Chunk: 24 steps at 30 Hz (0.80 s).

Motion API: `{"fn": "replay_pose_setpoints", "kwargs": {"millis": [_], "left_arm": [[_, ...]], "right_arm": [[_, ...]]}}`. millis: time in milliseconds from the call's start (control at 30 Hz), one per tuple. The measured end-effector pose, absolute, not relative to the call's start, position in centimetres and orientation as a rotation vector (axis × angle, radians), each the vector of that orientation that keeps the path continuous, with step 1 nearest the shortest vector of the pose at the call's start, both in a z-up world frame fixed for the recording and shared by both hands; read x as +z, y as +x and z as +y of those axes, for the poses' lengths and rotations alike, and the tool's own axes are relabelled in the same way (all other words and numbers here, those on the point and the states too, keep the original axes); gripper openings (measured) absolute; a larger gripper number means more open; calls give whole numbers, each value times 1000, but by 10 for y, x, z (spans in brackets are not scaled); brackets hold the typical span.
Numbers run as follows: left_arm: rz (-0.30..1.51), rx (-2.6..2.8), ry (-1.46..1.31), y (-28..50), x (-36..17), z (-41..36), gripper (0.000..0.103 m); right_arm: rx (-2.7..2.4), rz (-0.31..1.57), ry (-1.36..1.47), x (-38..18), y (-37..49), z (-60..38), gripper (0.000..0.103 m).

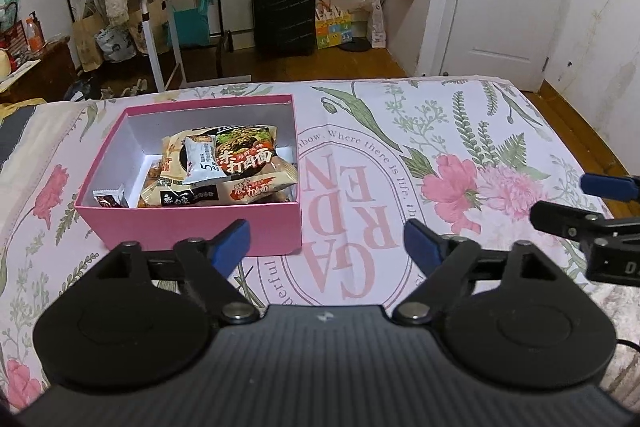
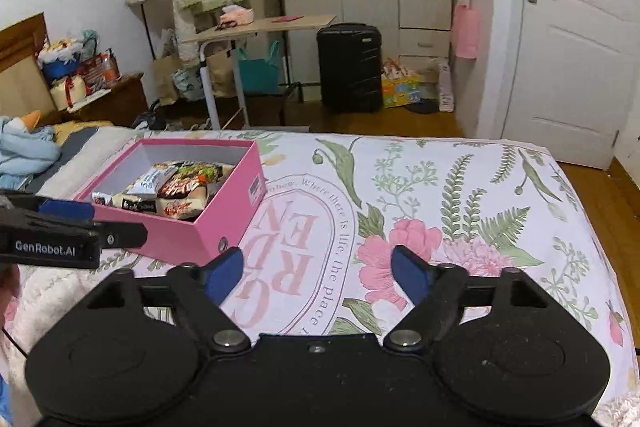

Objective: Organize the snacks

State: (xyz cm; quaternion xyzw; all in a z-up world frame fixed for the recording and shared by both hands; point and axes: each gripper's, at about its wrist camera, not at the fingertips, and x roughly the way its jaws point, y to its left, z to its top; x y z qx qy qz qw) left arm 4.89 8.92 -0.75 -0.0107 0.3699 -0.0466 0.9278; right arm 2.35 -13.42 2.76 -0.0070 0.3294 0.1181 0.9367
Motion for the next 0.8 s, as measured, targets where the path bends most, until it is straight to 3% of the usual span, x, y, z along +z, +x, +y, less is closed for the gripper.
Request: {"fn": "replay_pose_setpoints", "kwargs": {"millis": [133,267,800], "left_arm": [[720,-61,-7,45,-12,86,98],[708,-52,-8,42,-14,84,98],[669,-19,19,20,-8,78,98]], "right_arm": [[196,669,-17,26,20,-134,91],[131,674,-40,24,16,-131,97],[5,654,-57,27,5,-125,97]]}}
